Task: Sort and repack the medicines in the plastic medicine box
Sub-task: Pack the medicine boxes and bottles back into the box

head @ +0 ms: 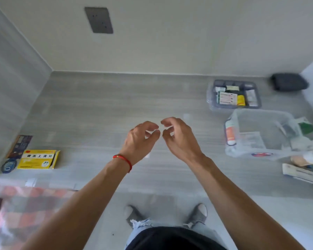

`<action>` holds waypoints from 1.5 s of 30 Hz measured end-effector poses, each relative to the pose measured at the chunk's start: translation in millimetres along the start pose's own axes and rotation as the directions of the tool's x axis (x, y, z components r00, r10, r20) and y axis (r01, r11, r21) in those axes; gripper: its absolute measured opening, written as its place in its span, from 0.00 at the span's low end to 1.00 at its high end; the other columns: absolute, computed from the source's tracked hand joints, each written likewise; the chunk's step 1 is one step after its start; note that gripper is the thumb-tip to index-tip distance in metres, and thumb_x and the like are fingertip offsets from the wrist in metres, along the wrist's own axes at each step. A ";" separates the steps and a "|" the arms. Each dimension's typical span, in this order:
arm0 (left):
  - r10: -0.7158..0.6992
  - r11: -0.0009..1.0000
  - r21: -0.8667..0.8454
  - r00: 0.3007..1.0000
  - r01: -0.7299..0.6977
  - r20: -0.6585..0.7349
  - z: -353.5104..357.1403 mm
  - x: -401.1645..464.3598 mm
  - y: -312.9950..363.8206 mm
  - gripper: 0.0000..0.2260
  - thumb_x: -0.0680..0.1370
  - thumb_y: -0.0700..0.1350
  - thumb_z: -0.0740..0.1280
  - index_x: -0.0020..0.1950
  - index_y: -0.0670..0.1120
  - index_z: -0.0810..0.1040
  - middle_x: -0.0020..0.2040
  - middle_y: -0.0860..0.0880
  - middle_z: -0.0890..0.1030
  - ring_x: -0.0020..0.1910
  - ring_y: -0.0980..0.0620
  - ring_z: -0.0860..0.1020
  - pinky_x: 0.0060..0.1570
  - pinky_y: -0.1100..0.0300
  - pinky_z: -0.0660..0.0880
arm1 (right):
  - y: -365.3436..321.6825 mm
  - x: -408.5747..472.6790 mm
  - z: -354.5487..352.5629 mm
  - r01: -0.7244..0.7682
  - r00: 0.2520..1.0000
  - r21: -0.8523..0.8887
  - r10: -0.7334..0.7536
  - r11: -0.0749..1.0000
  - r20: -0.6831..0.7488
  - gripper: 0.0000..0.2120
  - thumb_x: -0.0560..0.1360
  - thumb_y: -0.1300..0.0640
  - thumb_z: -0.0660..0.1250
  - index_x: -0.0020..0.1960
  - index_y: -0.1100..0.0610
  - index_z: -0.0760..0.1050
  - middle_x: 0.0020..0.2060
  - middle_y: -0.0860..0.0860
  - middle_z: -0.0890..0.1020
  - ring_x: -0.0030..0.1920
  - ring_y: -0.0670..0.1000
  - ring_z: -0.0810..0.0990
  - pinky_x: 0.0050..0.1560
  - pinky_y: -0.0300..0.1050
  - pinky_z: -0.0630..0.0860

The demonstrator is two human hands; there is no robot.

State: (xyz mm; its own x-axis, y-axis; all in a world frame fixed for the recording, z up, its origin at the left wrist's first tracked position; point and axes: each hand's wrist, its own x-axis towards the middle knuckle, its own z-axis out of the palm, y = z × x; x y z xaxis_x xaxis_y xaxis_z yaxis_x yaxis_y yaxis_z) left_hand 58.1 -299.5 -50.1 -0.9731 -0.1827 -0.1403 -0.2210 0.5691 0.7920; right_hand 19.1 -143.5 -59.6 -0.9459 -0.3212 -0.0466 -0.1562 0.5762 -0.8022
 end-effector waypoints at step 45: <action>0.160 0.958 0.196 0.956 -0.211 0.244 349.7 25.5 230.0 0.12 0.75 0.35 0.67 0.54 0.47 0.83 0.53 0.53 0.80 0.53 0.53 0.76 0.59 0.49 0.78 | 391.3 -98.4 -362.8 -0.484 0.874 -0.289 0.476 0.826 -0.103 0.41 0.69 0.56 0.77 0.75 0.52 0.59 0.69 0.53 0.71 0.69 0.58 0.71 0.64 0.59 0.74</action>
State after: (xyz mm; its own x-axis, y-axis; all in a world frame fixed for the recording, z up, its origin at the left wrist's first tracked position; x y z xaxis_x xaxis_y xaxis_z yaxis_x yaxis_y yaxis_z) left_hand -40.2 107.2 -79.3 -0.9819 0.1124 -0.1524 -0.0195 0.7404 0.6719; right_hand -52.2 386.2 -153.0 -0.9299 0.0710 -0.3610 0.2464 0.8489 -0.4676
